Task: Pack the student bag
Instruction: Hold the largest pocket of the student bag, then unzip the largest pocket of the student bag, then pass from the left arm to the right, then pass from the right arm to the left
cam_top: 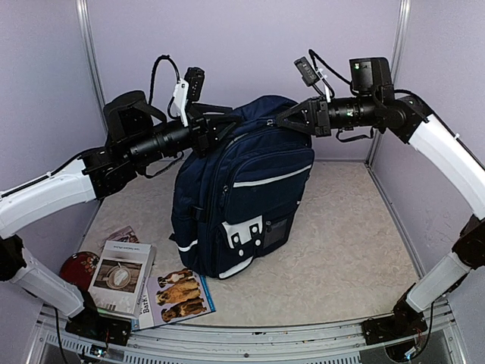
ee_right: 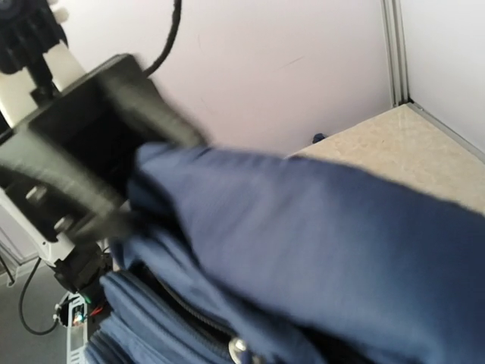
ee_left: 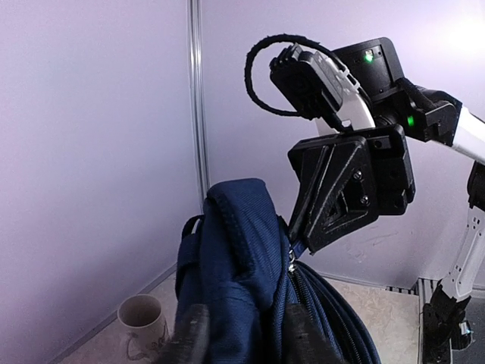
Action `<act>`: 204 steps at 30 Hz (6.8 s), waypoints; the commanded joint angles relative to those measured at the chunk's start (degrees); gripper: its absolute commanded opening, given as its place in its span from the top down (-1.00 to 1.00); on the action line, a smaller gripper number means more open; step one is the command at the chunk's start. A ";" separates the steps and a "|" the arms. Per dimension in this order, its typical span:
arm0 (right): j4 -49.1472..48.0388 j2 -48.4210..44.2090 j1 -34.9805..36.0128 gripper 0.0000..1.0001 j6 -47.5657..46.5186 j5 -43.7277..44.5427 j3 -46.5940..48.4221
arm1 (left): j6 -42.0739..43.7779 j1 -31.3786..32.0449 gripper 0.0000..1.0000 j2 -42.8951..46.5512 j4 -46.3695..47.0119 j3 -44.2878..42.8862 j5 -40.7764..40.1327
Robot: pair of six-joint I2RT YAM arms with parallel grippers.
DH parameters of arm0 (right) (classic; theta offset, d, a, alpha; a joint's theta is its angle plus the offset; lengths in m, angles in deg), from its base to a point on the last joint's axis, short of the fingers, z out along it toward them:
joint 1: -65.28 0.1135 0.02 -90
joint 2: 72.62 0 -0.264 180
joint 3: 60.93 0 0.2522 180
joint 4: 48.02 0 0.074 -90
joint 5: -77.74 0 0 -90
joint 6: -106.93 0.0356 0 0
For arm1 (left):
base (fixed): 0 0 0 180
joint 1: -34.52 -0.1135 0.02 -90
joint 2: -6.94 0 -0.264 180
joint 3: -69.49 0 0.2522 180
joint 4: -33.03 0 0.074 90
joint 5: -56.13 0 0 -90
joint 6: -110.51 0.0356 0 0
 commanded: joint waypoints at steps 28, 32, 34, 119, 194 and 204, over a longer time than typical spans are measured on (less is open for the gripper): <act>-23.36 -10.41 -29.09 1.00 12.60 -11.33 -35.42 | 6.54 0.14 1.00 8.78 5.52 9.46 1.78; -22.35 -7.61 -28.46 1.00 11.60 -11.90 -36.09 | 6.60 0.35 1.00 8.80 6.87 9.80 1.77; -22.35 -6.85 -26.85 1.00 10.68 -11.08 -37.09 | 6.96 0.68 1.00 8.28 6.92 9.60 1.95; -43.62 -12.12 -14.55 1.00 -1.65 -27.78 -41.41 | 4.19 -0.35 1.00 7.30 3.85 7.68 -3.79; -43.00 1.14 -13.77 1.00 0.60 -41.13 -20.51 | 12.40 -2.58 -0.98 9.47 -14.56 7.01 0.26; -43.80 3.91 -14.74 1.00 2.69 -40.24 -18.07 | 15.65 -5.35 -0.98 16.00 -16.61 7.73 4.49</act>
